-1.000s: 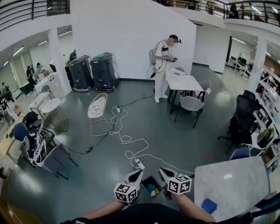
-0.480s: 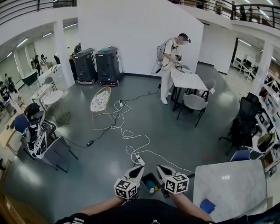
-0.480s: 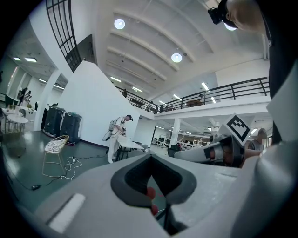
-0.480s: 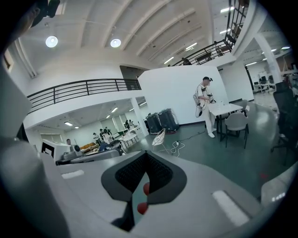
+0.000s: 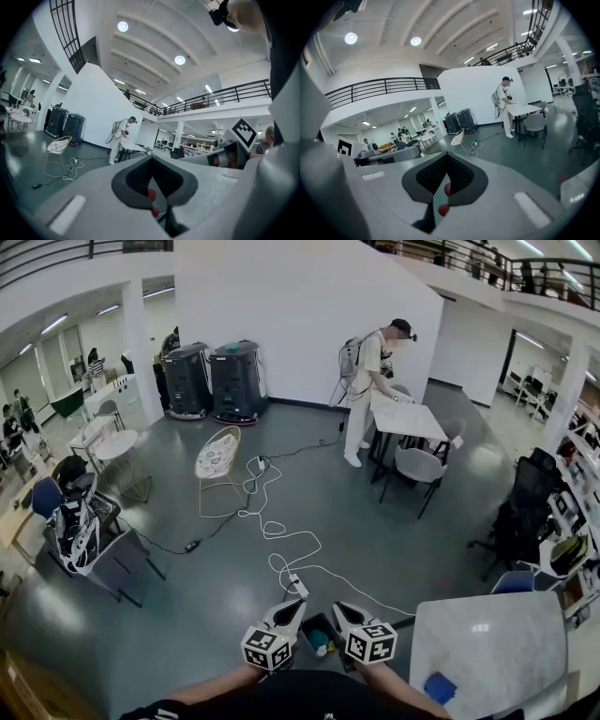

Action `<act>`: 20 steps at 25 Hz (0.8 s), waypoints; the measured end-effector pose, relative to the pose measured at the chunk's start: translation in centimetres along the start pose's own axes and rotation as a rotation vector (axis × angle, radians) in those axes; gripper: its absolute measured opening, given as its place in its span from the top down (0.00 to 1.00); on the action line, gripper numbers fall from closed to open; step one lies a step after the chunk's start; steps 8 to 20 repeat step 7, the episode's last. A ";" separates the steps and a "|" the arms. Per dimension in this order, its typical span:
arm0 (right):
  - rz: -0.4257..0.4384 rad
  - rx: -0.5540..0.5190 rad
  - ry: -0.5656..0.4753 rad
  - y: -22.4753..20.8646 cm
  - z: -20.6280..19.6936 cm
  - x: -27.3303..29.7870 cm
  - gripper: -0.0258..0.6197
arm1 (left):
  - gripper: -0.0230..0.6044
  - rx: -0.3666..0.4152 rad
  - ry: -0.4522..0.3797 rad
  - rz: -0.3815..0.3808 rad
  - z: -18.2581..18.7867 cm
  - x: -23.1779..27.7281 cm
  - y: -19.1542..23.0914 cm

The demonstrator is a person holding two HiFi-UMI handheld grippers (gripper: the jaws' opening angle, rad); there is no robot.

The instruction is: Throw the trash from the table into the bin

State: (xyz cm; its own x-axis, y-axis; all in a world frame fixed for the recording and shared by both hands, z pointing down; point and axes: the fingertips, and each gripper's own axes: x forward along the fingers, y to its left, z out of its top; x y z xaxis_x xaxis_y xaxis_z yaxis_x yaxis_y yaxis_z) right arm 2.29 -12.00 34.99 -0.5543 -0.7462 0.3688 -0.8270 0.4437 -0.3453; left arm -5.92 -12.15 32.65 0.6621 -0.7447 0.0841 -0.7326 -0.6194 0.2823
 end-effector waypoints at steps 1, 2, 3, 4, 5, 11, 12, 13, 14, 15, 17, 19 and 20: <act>-0.007 0.005 0.000 -0.2 0.1 -0.2 0.92 | 0.96 -0.002 0.000 0.002 0.0 0.0 -0.1; -0.013 0.010 -0.001 -0.4 0.2 -0.3 0.92 | 0.96 -0.002 -0.001 0.004 0.1 0.0 -0.1; -0.019 0.014 -0.003 -0.5 0.2 -0.4 0.92 | 0.96 -0.002 -0.002 0.004 0.1 0.0 -0.2; -0.022 0.015 -0.006 -0.7 0.3 -0.4 0.92 | 0.96 0.000 -0.004 0.005 0.0 0.1 -0.2; -0.025 0.015 -0.010 -0.8 0.3 -0.3 0.92 | 0.96 0.001 -0.006 0.005 0.0 0.2 -0.1; -0.027 0.013 -0.017 -1.0 0.5 -0.1 0.92 | 0.96 0.005 -0.013 0.007 0.0 0.3 0.0; -0.027 0.013 -0.017 -1.0 0.5 -0.1 0.92 | 0.96 0.005 -0.013 0.007 0.0 0.3 0.0; -0.027 0.013 -0.017 -1.0 0.5 -0.1 0.92 | 0.96 0.005 -0.013 0.007 0.0 0.3 0.0; -0.027 0.013 -0.017 -1.0 0.5 -0.1 0.92 | 0.96 0.005 -0.013 0.007 0.0 0.3 0.0; -0.027 0.013 -0.017 -1.0 0.5 -0.1 0.92 | 0.96 0.005 -0.013 0.007 0.0 0.3 0.0; -0.027 0.013 -0.017 -1.0 0.5 -0.1 0.92 | 0.96 0.005 -0.013 0.007 0.0 0.3 0.0; -0.027 0.013 -0.017 -1.0 0.5 -0.1 0.92 | 0.96 0.005 -0.013 0.007 0.0 0.3 0.0; -0.027 0.013 -0.017 -1.0 0.5 -0.1 0.92 | 0.96 0.005 -0.013 0.007 0.0 0.3 0.0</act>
